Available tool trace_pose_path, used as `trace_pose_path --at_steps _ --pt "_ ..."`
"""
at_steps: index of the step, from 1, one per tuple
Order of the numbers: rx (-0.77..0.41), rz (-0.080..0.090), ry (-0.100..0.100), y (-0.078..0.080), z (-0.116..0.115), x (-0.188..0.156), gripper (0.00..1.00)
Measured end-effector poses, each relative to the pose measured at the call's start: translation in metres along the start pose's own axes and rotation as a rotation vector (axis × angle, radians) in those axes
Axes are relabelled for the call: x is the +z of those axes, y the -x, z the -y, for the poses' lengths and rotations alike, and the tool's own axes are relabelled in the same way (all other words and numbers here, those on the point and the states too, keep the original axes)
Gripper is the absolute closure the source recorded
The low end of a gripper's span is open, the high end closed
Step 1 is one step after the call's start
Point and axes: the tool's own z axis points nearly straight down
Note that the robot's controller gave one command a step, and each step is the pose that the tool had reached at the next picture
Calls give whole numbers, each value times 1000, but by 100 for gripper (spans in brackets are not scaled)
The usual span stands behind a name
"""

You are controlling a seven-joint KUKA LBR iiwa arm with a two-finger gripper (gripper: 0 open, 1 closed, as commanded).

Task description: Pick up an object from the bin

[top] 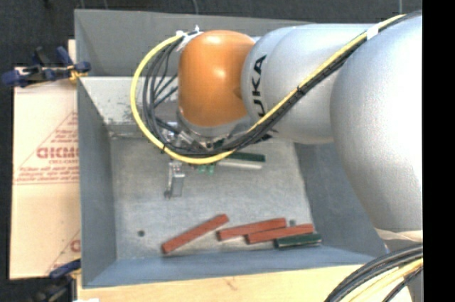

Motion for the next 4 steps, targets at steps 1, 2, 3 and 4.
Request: trace_pose_path --at_steps 1,2,3,4 --pt "-84 3 -1 -46 36 57 0" --pt "-177 -10 -3 -84 64 55 0" --pt "-221 2 -2 -87 64 30 0" --pt "-383 1 -2 -69 66 83 0"
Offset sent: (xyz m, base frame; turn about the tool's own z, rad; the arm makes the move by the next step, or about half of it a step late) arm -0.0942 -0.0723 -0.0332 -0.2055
